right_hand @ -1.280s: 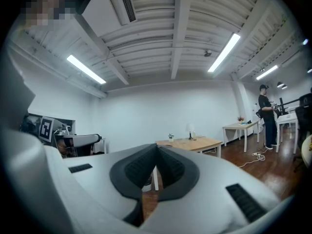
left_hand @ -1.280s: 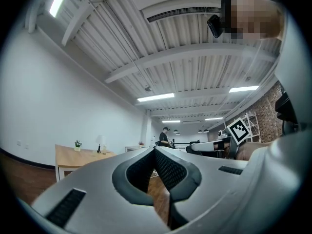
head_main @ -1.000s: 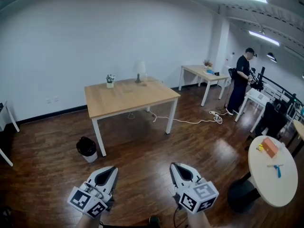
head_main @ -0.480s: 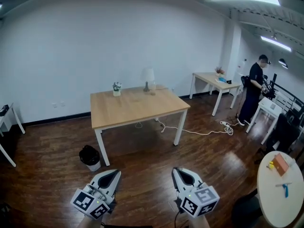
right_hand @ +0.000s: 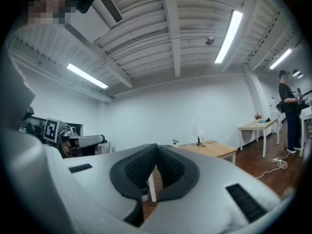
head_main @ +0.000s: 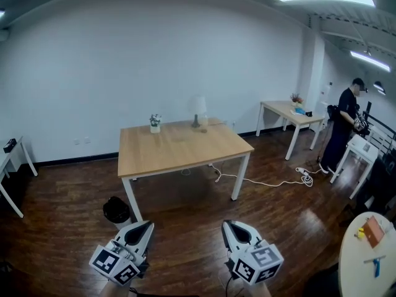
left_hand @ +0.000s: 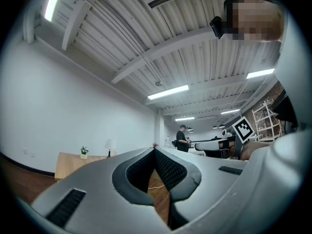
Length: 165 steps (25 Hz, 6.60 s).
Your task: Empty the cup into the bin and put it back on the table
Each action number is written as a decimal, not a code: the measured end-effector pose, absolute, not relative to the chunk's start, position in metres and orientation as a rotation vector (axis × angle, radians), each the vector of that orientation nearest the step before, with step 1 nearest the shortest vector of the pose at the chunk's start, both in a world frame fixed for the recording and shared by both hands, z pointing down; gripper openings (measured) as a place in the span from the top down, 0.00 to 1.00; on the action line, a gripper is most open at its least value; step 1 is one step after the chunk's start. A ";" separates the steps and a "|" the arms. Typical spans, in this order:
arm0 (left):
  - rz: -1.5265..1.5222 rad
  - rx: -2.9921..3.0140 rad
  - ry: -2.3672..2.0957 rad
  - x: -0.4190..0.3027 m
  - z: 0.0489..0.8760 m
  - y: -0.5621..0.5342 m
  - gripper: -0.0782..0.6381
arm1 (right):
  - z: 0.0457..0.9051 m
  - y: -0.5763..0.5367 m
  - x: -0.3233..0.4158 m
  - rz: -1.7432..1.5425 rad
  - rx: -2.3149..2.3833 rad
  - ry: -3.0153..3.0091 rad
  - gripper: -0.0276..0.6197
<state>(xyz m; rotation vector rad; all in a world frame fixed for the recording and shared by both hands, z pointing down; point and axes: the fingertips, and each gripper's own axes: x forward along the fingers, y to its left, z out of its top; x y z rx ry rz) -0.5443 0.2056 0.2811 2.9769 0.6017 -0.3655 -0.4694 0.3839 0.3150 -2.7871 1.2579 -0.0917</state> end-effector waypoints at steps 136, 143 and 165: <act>-0.250 3.007 0.225 0.177 0.303 -0.016 0.90 | 0.316 0.142 0.280 -0.196 -2.642 1.644 0.95; -0.252 3.030 0.116 0.215 0.297 -0.028 0.90 | 0.314 0.120 0.325 -0.191 -2.568 1.755 0.95; -0.262 3.035 -0.025 0.265 0.290 -0.068 0.90 | 0.312 0.062 0.399 -0.198 -2.480 1.878 0.95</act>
